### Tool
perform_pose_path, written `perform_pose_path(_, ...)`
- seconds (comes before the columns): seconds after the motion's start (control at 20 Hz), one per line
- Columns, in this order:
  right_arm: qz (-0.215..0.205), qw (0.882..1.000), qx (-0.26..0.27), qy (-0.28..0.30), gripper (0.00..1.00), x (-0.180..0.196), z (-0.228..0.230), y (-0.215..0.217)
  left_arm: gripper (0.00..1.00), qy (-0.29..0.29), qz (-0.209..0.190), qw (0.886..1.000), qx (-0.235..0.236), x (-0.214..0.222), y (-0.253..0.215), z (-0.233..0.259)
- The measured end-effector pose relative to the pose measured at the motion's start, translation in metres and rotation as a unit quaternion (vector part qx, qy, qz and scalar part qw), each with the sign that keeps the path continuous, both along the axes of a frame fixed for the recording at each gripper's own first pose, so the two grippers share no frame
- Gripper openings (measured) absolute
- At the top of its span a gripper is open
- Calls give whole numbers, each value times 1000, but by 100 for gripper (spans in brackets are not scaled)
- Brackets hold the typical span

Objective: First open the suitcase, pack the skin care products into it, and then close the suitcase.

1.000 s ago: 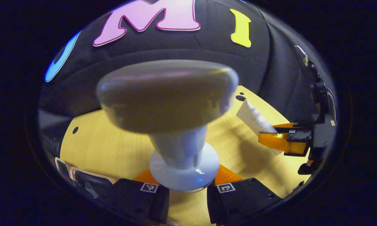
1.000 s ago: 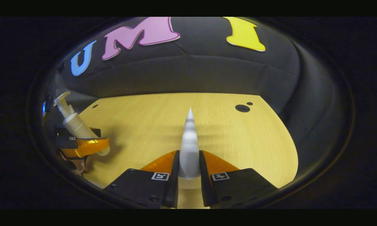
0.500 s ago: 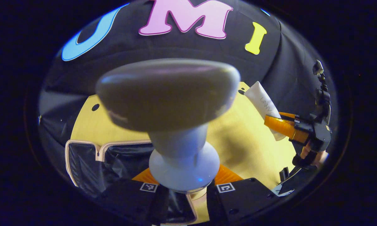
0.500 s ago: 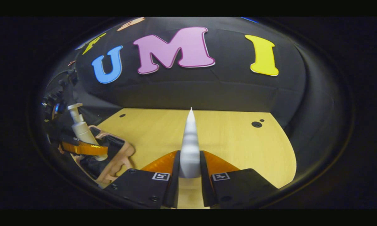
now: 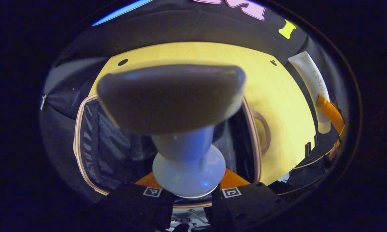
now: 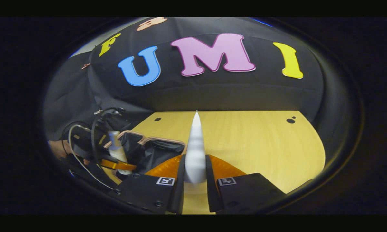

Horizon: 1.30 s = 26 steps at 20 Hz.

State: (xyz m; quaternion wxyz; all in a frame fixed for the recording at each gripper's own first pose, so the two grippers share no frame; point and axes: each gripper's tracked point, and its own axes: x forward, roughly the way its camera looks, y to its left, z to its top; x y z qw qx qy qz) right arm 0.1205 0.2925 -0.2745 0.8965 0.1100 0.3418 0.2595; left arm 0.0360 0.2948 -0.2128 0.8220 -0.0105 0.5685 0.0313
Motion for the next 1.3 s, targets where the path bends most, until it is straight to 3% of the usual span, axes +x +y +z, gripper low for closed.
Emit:
perform_pose_path(0.35,-1,995,24,100,34,-60,-33,80,59,77,18,997,-7,-13,22,-43)
perform_pose_path(0.4,-5,993,28,112,34,-66,-38,89,55,88,19,996,-8,-13,25,-50)
perform_pose_path(0.55,-22,992,16,120,34,-68,-50,99,53,115,25,992,-33,-13,19,-68)
perform_pose_path(0.6,-26,992,9,120,34,-68,-55,102,57,124,23,991,-37,-12,19,-73)
perform_pose_path(0.85,-43,990,-13,131,34,-68,-75,110,58,150,-1,988,-36,-8,17,-79)
perform_pose_path(1.05,-47,989,-16,140,34,-68,-81,112,61,135,-11,989,-55,-9,12,-73)
perform_pose_path(1.2,-46,989,-20,139,34,-69,-83,112,78,108,-9,992,-69,-10,12,-55)
perform_pose_path(1.3,-45,989,-21,142,34,-70,-85,115,81,75,-7,994,-79,-7,16,-34)
